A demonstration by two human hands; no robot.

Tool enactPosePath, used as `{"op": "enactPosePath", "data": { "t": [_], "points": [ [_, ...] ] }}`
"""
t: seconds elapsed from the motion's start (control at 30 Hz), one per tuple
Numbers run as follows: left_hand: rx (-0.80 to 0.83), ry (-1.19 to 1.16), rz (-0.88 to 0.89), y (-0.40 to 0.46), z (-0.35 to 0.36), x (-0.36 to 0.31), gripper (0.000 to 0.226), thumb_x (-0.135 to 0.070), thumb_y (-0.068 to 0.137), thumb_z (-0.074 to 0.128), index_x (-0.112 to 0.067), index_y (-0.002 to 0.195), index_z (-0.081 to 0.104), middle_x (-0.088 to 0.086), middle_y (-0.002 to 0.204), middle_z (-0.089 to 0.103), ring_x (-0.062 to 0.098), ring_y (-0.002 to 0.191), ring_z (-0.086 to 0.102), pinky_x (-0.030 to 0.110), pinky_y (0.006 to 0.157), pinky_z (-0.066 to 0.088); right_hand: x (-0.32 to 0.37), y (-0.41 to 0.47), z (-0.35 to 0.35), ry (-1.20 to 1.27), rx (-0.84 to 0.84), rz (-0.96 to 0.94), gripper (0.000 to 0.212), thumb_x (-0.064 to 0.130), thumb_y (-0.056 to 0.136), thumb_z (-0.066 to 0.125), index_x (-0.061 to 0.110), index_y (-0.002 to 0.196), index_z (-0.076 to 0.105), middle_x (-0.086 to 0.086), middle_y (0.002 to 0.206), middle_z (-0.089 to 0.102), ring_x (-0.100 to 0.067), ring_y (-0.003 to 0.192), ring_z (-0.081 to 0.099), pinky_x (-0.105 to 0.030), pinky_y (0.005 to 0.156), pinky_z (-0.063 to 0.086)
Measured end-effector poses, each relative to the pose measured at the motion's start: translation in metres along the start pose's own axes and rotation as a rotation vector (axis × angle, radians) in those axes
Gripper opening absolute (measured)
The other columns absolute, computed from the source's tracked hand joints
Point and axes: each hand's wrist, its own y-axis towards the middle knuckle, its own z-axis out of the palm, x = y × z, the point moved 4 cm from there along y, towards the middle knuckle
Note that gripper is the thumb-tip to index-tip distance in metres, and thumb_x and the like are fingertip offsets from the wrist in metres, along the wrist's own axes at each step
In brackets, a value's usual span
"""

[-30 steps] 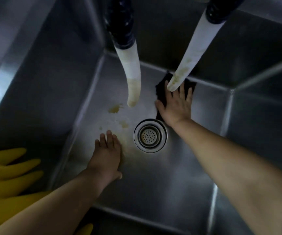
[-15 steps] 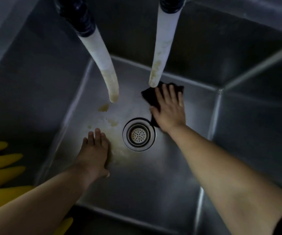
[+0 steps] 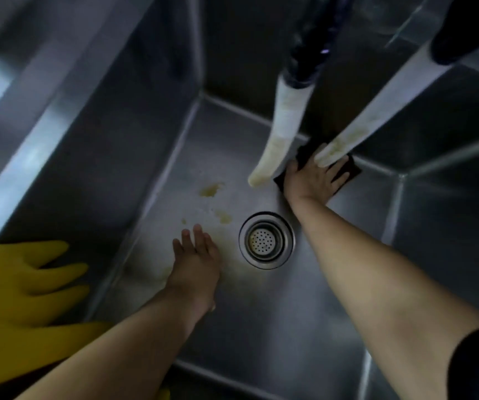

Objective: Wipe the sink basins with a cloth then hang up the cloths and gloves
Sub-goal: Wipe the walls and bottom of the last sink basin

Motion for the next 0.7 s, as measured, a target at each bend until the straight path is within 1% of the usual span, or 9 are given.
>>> {"op": "enactPosePath", "data": {
  "t": [0.07, 0.13, 0.23, 0.3, 0.47, 0.5, 0.57, 0.63, 0.7],
  "points": [
    [-0.007, 0.002, 0.004, 0.001, 0.001, 0.0, 0.127, -0.052, 0.073, 0.072, 0.013, 0.14, -0.014, 0.04, 0.146, -0.016, 0.059, 0.136, -0.001, 0.06, 0.113, 0.012, 0.038, -0.011, 0.008, -0.051, -0.022, -0.163, 0.078, 0.051, 0.092, 0.033, 0.013, 0.151, 0.0, -0.016, 0.158, 0.0, -0.035, 0.144, -0.006, -0.053, 0.114, -0.005],
    [-0.008, -0.009, 0.006, 0.003, 0.002, 0.001, 0.128, -0.051, 0.072, 0.073, 0.013, 0.14, -0.015, 0.039, 0.147, -0.017, 0.058, 0.136, -0.003, 0.061, 0.113, 0.01, 0.075, -0.026, 0.015, -0.111, -0.043, -0.357, 0.076, 0.053, 0.092, 0.027, 0.015, 0.152, 0.0, -0.015, 0.158, 0.001, -0.035, 0.144, -0.004, -0.053, 0.116, -0.003],
    [0.0, -0.017, 0.004, 0.005, 0.004, 0.002, 0.127, -0.049, 0.073, 0.073, 0.012, 0.141, -0.016, 0.038, 0.147, -0.019, 0.057, 0.136, -0.005, 0.061, 0.113, 0.008, 0.13, -0.058, 0.027, -0.125, -0.032, -0.647, 0.07, 0.052, 0.094, 0.023, 0.019, 0.152, 0.002, -0.011, 0.159, 0.0, -0.032, 0.145, -0.005, -0.048, 0.114, -0.011],
    [-0.001, -0.014, 0.001, 0.005, 0.004, 0.003, 0.126, -0.047, 0.073, 0.073, 0.011, 0.141, -0.016, 0.037, 0.148, -0.02, 0.055, 0.137, -0.005, 0.06, 0.113, 0.008, 0.155, -0.076, 0.035, -0.132, -0.005, -0.824, 0.067, 0.051, 0.095, 0.025, 0.021, 0.152, 0.005, -0.008, 0.159, 0.001, -0.029, 0.145, -0.006, -0.047, 0.115, -0.009],
    [0.019, -0.055, -0.005, 0.003, 0.002, 0.002, 0.127, -0.043, 0.071, 0.077, 0.009, 0.142, -0.015, 0.035, 0.148, -0.021, 0.054, 0.138, -0.008, 0.059, 0.114, 0.005, 0.145, -0.061, 0.032, -0.22, 0.037, -1.117, 0.066, 0.053, 0.096, 0.03, 0.026, 0.151, 0.006, -0.002, 0.16, 0.005, -0.023, 0.146, -0.004, -0.04, 0.115, -0.008],
    [0.021, -0.054, -0.005, 0.003, 0.001, 0.002, 0.127, -0.044, 0.072, 0.076, 0.01, 0.142, -0.015, 0.035, 0.148, -0.021, 0.055, 0.137, -0.008, 0.059, 0.114, 0.005, 0.134, -0.053, 0.03, -0.233, 0.044, -1.124, 0.066, 0.053, 0.096, 0.031, 0.027, 0.151, 0.007, -0.001, 0.16, 0.006, -0.022, 0.146, -0.003, -0.04, 0.116, -0.007],
    [0.014, -0.056, -0.001, 0.002, 0.001, 0.003, 0.126, -0.044, 0.073, 0.075, 0.01, 0.141, -0.016, 0.036, 0.147, -0.022, 0.055, 0.137, -0.009, 0.059, 0.114, 0.005, 0.106, -0.033, 0.023, -0.233, 0.04, -1.034, 0.068, 0.056, 0.094, 0.028, 0.026, 0.152, 0.008, -0.002, 0.16, 0.007, -0.023, 0.147, -0.001, -0.043, 0.118, -0.002],
    [-0.005, -0.059, 0.006, 0.001, 0.002, 0.004, 0.126, -0.045, 0.074, 0.074, 0.011, 0.141, -0.016, 0.036, 0.147, -0.022, 0.056, 0.136, -0.009, 0.059, 0.114, 0.006, 0.075, -0.013, 0.014, -0.2, -0.013, -0.857, 0.073, 0.058, 0.088, 0.023, 0.024, 0.151, 0.012, -0.007, 0.158, 0.013, -0.028, 0.146, 0.008, -0.05, 0.117, 0.009],
    [-0.017, -0.058, 0.012, 0.001, 0.004, 0.005, 0.126, -0.046, 0.074, 0.073, 0.012, 0.141, -0.016, 0.038, 0.146, -0.021, 0.057, 0.136, -0.008, 0.06, 0.114, 0.006, 0.046, -0.002, 0.003, -0.174, -0.046, -0.688, 0.075, 0.054, 0.086, 0.019, 0.016, 0.15, 0.015, -0.011, 0.156, 0.019, -0.029, 0.145, 0.012, -0.053, 0.116, 0.014]
  ]
}}
